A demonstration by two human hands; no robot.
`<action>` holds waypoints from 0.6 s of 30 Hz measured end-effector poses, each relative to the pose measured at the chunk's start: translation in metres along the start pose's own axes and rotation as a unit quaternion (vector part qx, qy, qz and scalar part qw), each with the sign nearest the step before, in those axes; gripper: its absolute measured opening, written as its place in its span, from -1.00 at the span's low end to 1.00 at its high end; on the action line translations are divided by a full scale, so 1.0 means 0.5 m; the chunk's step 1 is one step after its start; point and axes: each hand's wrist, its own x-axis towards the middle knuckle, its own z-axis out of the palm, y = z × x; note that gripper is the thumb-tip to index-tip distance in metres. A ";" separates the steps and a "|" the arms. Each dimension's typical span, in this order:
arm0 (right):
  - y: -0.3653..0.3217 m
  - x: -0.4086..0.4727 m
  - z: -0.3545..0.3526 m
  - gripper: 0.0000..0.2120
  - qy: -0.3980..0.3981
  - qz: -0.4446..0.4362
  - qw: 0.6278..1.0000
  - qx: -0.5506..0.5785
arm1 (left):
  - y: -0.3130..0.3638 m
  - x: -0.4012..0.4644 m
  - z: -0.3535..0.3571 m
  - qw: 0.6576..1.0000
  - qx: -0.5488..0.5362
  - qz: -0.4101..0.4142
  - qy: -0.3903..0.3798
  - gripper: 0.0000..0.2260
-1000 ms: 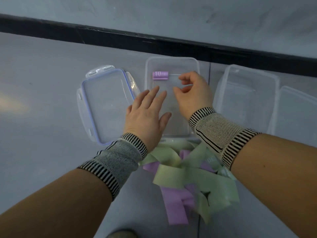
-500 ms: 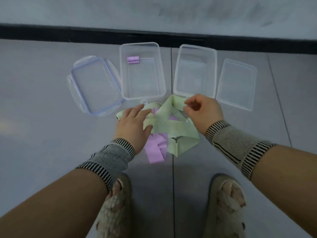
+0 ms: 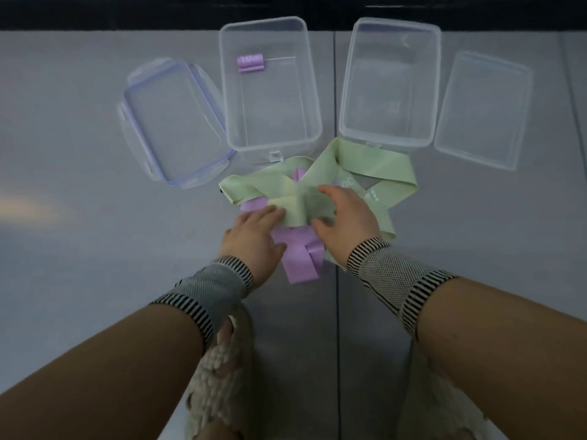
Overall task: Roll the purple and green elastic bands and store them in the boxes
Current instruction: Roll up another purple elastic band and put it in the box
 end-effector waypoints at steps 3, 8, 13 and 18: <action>-0.002 0.002 -0.009 -0.39 -0.031 -0.019 0.999 -0.001 | 0.027 -0.013 0.013 0.995 -0.054 0.079 0.016 -0.54; 0.005 -0.005 -0.021 -0.84 -0.065 -0.016 0.994 -0.090 | 0.033 -0.025 0.004 0.987 -0.113 0.088 0.076 -0.65; 0.043 -0.008 -0.054 -0.84 0.000 0.052 0.991 -0.126 | 0.013 -0.015 -0.003 0.980 -0.128 0.009 0.154 -0.67; 0.068 -0.011 -0.078 -0.71 0.074 0.093 0.992 -0.039 | 0.035 -0.004 0.016 0.992 -0.110 -0.047 0.031 -0.51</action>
